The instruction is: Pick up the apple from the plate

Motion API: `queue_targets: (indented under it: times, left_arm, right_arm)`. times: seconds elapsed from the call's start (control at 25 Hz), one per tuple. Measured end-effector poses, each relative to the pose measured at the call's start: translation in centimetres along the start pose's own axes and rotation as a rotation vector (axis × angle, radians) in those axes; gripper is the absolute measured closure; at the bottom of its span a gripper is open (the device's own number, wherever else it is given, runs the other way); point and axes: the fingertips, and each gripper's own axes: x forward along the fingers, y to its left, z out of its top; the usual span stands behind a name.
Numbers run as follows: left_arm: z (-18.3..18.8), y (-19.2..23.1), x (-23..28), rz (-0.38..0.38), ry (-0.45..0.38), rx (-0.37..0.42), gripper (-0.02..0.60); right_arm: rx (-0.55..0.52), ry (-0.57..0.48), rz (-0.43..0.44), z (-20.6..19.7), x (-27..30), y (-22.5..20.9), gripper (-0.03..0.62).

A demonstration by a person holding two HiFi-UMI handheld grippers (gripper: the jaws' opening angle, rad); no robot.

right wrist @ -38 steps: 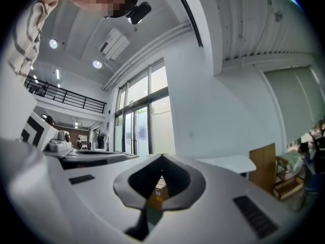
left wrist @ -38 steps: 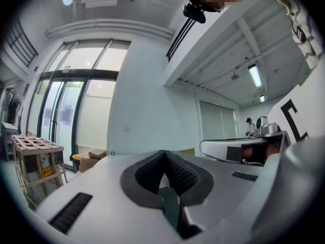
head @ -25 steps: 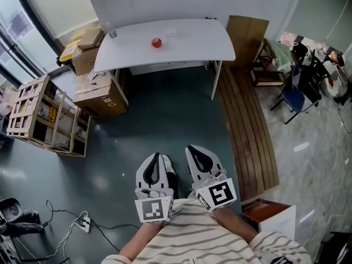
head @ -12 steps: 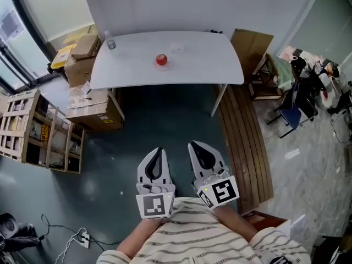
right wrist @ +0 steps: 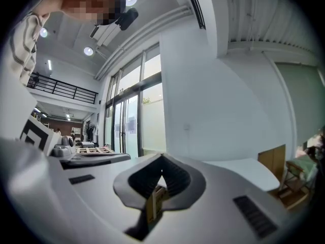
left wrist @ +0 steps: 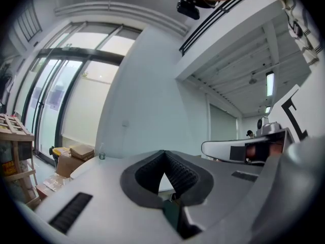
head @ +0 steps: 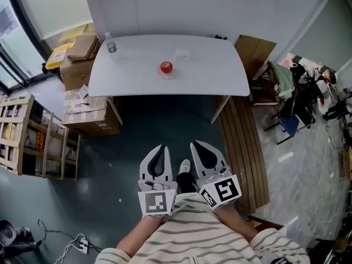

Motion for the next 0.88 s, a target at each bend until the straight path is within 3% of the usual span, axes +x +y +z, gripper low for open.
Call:
queue_targets:
  times: [0.32, 0.88]
  left_arm:
    - [-1.2, 2.4, 7.5, 0.002, 0.014, 0.029, 0.577]
    - [-2.3, 7.0, 26.8, 0.074, 0.053, 0.068, 0.577]
  right_arm:
    - [-0.004, 0.015, 0.013, -1.6, 6.9, -4.1, 0.582]
    - [-0.008, 0.046, 0.122, -0.9, 23.3, -16.7, 0.582]
